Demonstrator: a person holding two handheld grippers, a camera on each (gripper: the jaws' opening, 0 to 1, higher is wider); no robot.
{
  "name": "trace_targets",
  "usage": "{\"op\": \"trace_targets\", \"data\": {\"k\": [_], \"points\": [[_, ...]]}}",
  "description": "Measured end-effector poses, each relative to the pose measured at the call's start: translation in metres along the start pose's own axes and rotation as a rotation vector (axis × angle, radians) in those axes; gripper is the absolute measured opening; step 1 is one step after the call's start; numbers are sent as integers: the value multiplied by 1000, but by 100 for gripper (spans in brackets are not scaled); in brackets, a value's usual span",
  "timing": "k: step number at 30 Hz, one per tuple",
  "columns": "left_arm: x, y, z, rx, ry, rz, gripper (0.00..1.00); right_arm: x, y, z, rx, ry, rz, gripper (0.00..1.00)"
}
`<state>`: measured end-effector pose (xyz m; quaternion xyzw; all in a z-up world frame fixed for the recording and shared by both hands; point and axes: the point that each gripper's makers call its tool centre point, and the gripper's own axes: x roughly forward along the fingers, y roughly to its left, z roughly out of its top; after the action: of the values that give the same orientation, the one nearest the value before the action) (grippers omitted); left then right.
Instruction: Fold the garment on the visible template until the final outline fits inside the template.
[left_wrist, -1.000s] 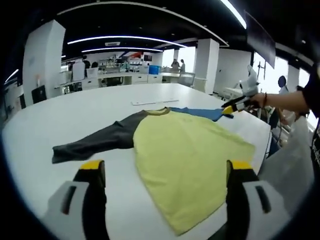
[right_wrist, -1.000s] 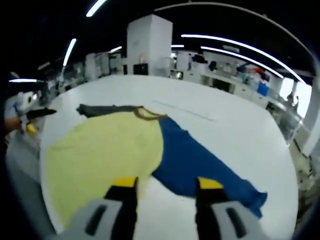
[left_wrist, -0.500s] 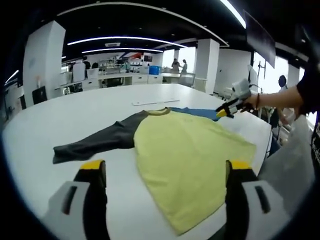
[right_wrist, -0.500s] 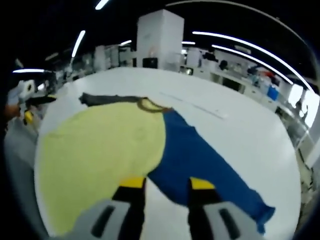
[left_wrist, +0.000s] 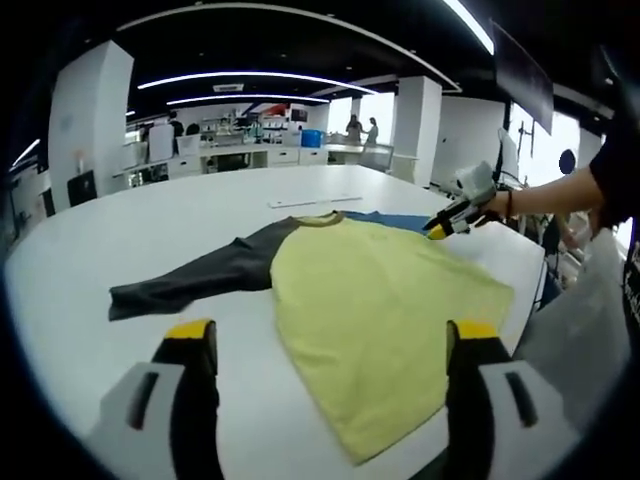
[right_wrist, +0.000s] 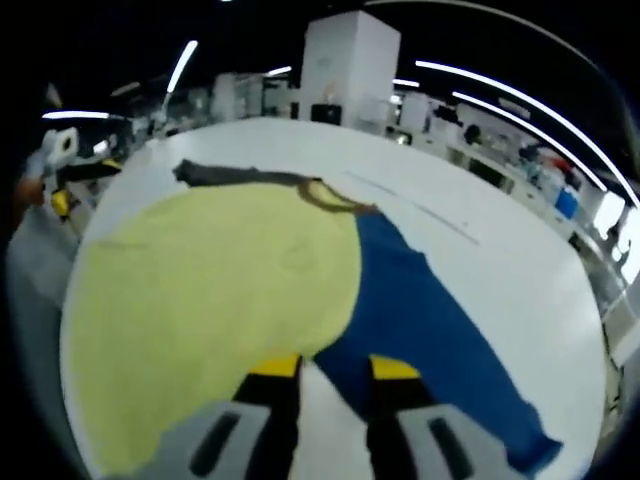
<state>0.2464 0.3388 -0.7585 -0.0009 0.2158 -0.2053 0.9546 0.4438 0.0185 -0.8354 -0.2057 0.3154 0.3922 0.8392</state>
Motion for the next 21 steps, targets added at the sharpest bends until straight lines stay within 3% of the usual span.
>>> {"op": "trace_targets", "data": {"k": [8,13,21], "points": [[0,0,3,20,3,14,88,9,5,-4,-3,18,8,13],[-1,6,4,12,-8,20,86,13,11,-1,-8,12,13,3],[-1,8,4,22,-11,13,84,15,7,-2,30,21,-6,0]]}}
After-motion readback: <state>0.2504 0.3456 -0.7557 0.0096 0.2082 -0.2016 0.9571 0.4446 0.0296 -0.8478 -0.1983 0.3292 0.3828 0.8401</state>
